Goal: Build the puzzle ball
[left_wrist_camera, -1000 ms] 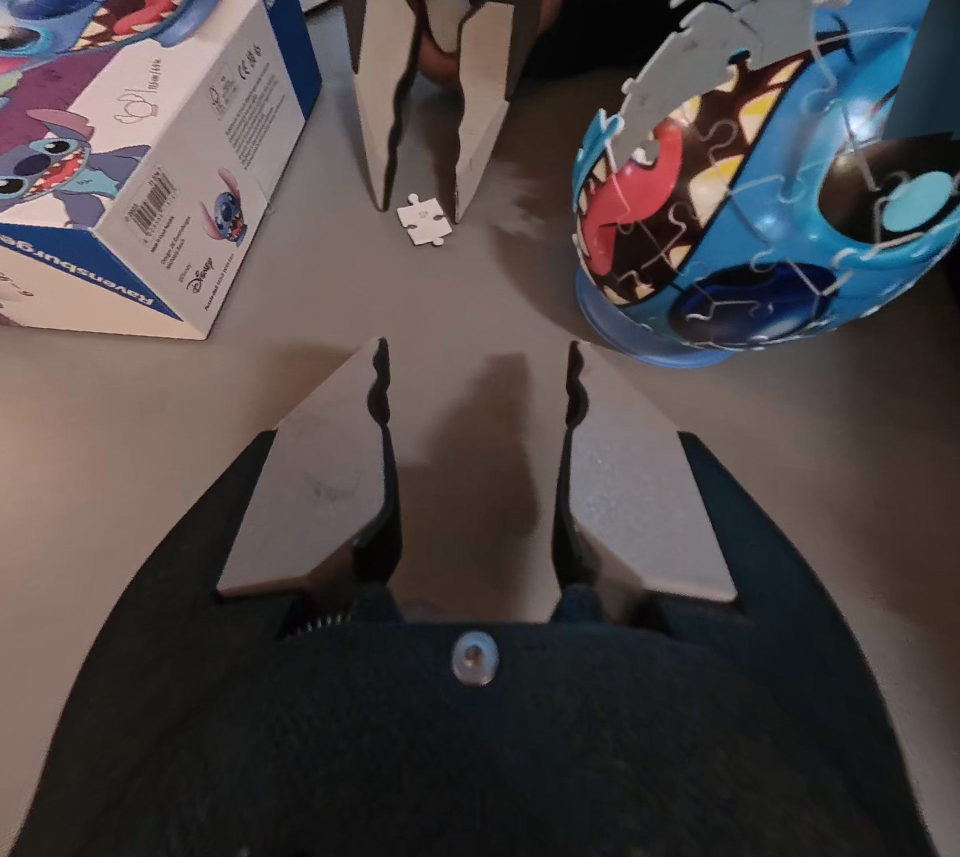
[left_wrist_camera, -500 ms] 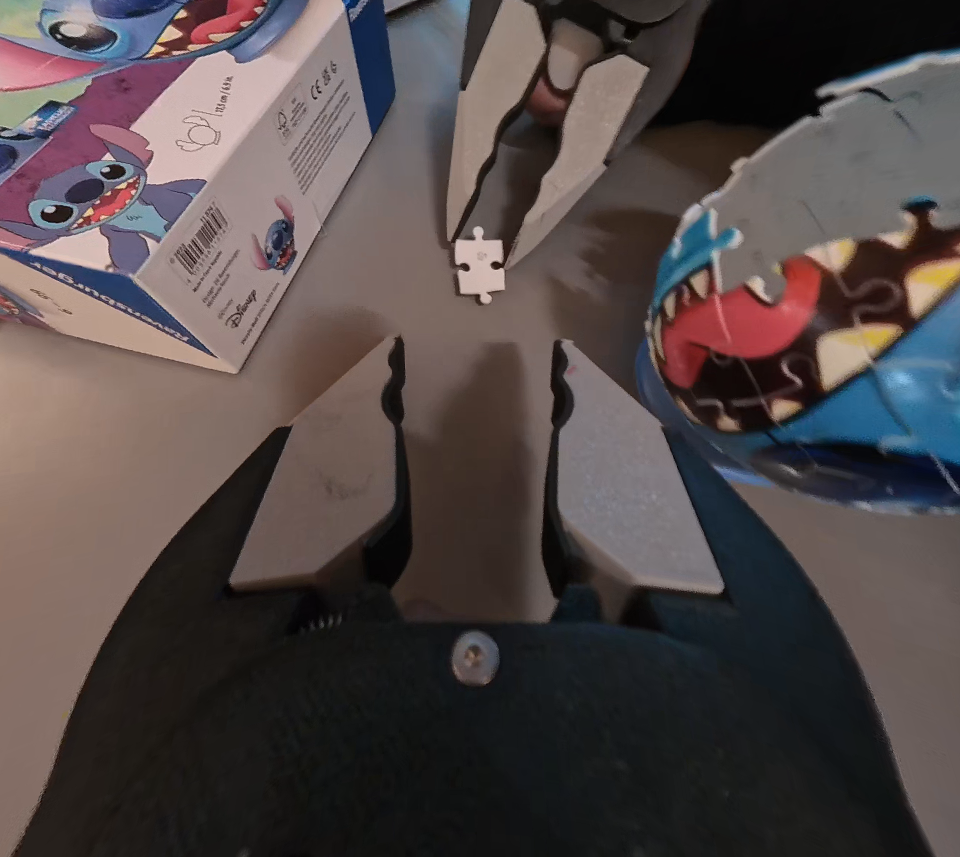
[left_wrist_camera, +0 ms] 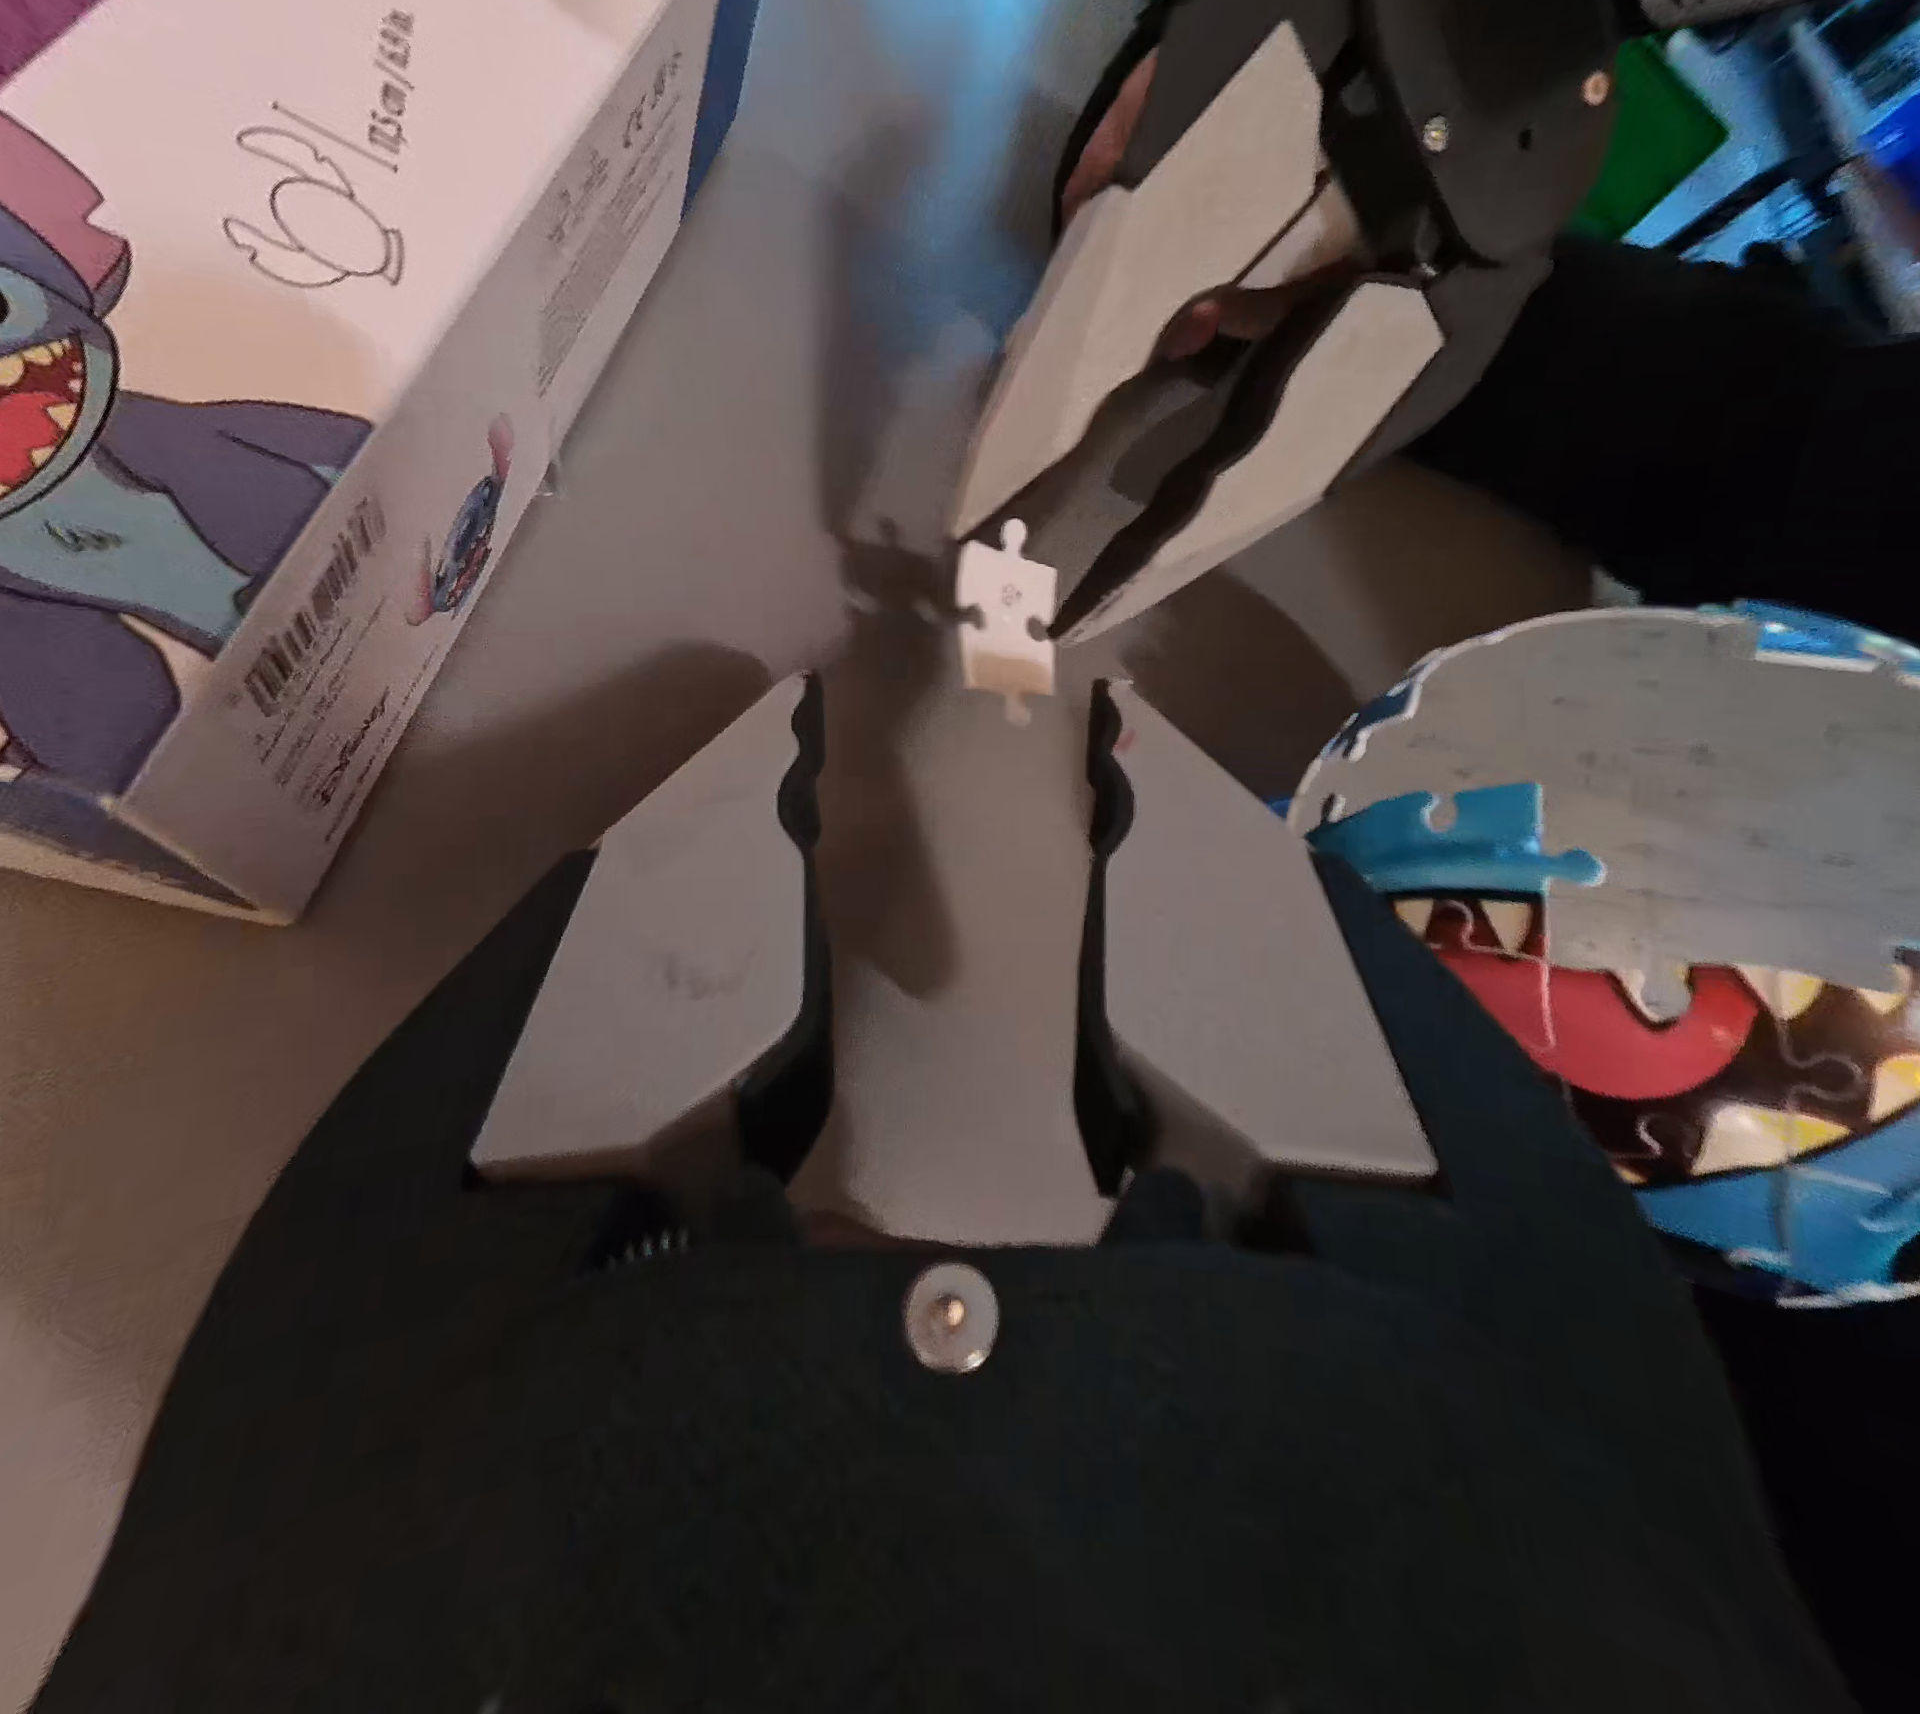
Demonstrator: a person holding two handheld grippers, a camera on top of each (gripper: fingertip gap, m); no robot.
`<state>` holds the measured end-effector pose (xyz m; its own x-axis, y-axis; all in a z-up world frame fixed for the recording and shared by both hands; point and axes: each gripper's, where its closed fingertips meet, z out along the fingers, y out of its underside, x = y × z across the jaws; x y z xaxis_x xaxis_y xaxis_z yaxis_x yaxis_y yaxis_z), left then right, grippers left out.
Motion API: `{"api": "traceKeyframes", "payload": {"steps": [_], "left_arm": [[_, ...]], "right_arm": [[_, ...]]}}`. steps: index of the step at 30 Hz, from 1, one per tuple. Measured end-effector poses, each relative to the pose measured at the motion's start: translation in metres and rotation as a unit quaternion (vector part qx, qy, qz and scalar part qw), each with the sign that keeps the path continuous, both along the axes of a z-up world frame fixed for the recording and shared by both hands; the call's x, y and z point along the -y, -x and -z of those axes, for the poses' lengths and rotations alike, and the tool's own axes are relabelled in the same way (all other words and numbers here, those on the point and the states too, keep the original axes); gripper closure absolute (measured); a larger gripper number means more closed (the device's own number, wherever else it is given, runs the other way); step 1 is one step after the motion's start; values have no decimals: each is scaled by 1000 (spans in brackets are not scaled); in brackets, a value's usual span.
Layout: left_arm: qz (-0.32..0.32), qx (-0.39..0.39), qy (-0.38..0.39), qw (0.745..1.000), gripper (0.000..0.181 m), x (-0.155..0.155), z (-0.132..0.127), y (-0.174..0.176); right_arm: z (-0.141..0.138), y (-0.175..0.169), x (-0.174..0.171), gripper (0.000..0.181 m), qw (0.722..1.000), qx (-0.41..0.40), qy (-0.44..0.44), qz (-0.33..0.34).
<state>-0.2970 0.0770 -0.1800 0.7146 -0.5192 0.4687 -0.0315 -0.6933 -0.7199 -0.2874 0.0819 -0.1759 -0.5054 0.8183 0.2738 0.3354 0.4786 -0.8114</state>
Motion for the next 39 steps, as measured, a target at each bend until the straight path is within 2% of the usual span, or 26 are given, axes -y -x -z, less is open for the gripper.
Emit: {"api": "traceKeyframes", "payload": {"steps": [7, 9, 11, 14, 19, 22, 24, 26, 29, 31, 39], "left_arm": [[33, 60, 14, 998, 138, 1, -3, -11], [38, 75, 6, 996, 148, 1, -9, -15], [35, 84, -6, 996, 177, 1, -14, -14], [19, 56, -30, 998, 181, -2, -12, -7], [-14, 116, -128, 985, 181, -5, -53, -1], [-21, 109, -174, 978, 181, -4, -65, -1], [-29, 93, -185, 978, 181, -5, -66, -2], [-30, 72, -192, 978, 181, -5, -65, -4], [-27, 48, -216, 975, 181, -2, -68, -10], [-23, 33, -220, 975, 181, 1, -69, -13], [-16, 23, -206, 978, 181, 11, -69, -17]], "right_arm": [[-11, 0, 4, 158, 1000, -30, -7, -7], [-11, 1, 8, 158, 999, -32, -11, -13], [-10, 2, 8, 158, 999, -34, -21, -10], [-9, 0, 2, 160, 999, -31, -12, -2], [-29, 2, -12, 152, 990, -28, 136, 33], [-58, 2, 0, 153, 965, -42, 257, 3], [-66, 4, 2, 158, 954, -39, 298, 5], [-67, 6, 6, 170, 950, -24, 313, 4], [-70, 7, 12, 171, 950, -17, 311, 1], [-70, 6, 11, 180, 955, -9, 296, 7], [-71, 4, 21, 181, 975, 50, 216, 19]]}}
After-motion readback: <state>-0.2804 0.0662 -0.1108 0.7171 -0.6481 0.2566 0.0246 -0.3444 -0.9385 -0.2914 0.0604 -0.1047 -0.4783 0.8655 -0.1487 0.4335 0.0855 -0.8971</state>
